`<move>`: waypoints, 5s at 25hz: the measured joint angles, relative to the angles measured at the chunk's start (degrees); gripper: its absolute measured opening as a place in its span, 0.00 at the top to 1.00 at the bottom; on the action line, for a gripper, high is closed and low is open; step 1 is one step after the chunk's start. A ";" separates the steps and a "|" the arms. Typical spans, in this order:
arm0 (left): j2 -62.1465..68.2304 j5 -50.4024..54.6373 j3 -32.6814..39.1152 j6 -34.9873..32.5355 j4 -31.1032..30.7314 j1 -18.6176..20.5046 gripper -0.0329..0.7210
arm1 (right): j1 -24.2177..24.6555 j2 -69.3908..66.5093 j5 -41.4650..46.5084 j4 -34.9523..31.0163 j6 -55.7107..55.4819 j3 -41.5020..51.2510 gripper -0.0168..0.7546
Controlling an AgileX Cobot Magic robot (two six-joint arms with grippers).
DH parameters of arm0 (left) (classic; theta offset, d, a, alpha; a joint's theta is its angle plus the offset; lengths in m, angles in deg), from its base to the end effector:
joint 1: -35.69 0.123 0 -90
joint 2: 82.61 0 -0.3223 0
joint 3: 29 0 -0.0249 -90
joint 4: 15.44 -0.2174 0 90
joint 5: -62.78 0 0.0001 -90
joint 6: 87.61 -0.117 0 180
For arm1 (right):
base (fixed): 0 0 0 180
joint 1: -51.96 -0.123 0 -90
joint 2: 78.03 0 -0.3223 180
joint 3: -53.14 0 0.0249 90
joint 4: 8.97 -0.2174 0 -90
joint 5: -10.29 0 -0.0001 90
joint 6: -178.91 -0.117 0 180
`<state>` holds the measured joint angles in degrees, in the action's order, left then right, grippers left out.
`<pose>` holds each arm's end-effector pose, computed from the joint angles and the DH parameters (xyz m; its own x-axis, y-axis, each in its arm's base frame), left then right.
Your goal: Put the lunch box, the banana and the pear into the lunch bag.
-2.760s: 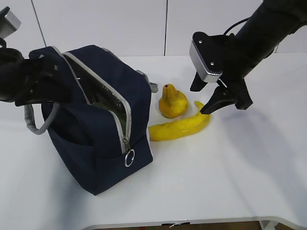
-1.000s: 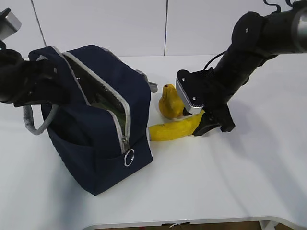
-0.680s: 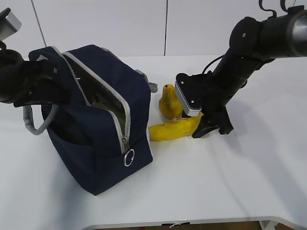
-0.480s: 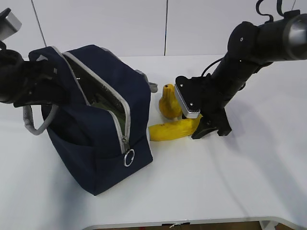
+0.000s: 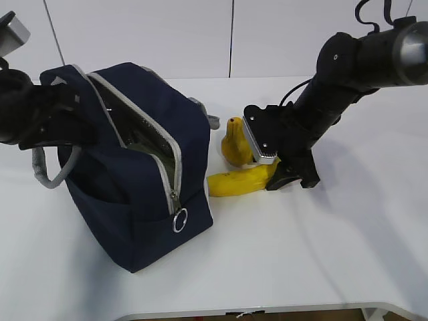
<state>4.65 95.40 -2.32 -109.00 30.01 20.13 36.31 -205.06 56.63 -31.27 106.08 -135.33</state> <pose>0.2436 -0.1146 0.2990 -0.8399 -0.0807 -0.5367 0.2319 0.8407 -0.4893 0.4057 0.1470 0.1908 0.3599 -0.8975 -0.2549 -0.9109 -0.2789 -0.3040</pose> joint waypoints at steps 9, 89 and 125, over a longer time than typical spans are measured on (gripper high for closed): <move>0.00 0.00 0.00 0.00 0.00 0.00 0.96 | 0.00 -0.12 -0.12 0.00 0.00 0.00 0.33; 0.00 -2.61 0.00 0.00 8.29 0.00 0.96 | -12.11 22.81 -0.08 -25.15 -58.93 -4.20 0.58; -1.02 -2.83 0.00 -9.53 16.74 0.00 0.96 | -19.64 12.73 18.26 -1.86 -100.82 -30.07 0.58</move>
<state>3.64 92.57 -2.32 -118.53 46.75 20.13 16.68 -192.34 74.89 -33.13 5.25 -165.40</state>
